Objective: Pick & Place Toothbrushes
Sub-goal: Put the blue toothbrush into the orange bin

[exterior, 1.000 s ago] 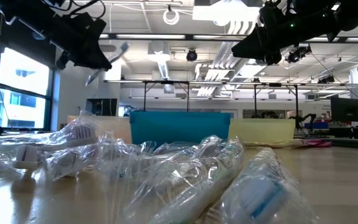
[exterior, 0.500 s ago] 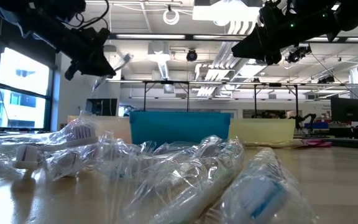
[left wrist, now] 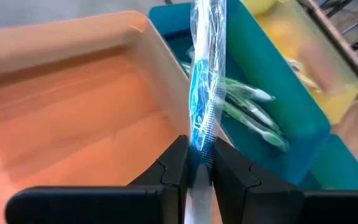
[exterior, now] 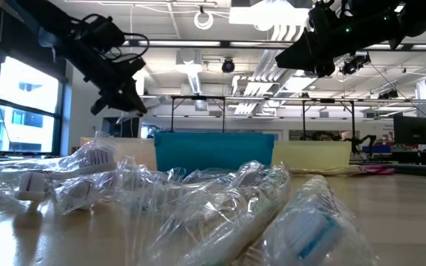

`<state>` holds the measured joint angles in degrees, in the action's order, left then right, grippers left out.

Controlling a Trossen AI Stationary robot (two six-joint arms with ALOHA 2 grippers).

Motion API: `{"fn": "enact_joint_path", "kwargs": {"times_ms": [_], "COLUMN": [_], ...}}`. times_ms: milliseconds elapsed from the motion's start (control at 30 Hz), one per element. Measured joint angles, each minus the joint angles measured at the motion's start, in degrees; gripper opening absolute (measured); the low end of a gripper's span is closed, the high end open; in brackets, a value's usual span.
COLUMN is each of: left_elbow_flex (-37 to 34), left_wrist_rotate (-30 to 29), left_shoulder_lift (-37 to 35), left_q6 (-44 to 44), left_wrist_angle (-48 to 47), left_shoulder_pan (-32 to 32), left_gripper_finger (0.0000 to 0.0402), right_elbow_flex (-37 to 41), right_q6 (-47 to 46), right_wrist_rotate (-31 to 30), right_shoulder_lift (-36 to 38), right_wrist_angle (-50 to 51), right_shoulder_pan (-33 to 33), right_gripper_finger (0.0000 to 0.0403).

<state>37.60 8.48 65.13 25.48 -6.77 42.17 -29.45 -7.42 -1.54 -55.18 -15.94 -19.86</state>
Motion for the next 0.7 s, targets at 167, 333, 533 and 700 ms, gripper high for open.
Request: {"fn": "enact_joint_path", "kwargs": {"times_ms": [167, 333, 533, 700], "left_elbow_flex": [4.8, 7.3, 7.4, 7.4], "left_wrist_rotate": [-0.4, -0.5, -1.3, -1.5], "left_shoulder_lift": [5.3, 9.6, 12.9, 15.0], "left_q6": [-1.7, -1.9, -1.9, -1.7], "left_wrist_angle": [-6.5, -13.2, -13.2, -12.8], "left_shoulder_pan": [-0.1, -0.1, -0.1, -0.1], "left_gripper_finger": [0.0049, 0.0049, 0.0049, 0.0049], "right_elbow_flex": [0.0, 0.0, 0.0, 0.0], "right_q6": [0.0, 0.1, 0.1, 0.1], "right_wrist_rotate": [0.0, 0.0, 0.0, 0.0], "right_shoulder_lift": [0.0, 0.0, 0.0, 0.0], "right_wrist_angle": [0.0, 0.7, 0.8, 0.8], "right_shoulder_pan": [0.0, 0.0, 0.0, 0.0], "right_gripper_finger": [0.0111, 0.0111, 0.0111, 0.0111]}}
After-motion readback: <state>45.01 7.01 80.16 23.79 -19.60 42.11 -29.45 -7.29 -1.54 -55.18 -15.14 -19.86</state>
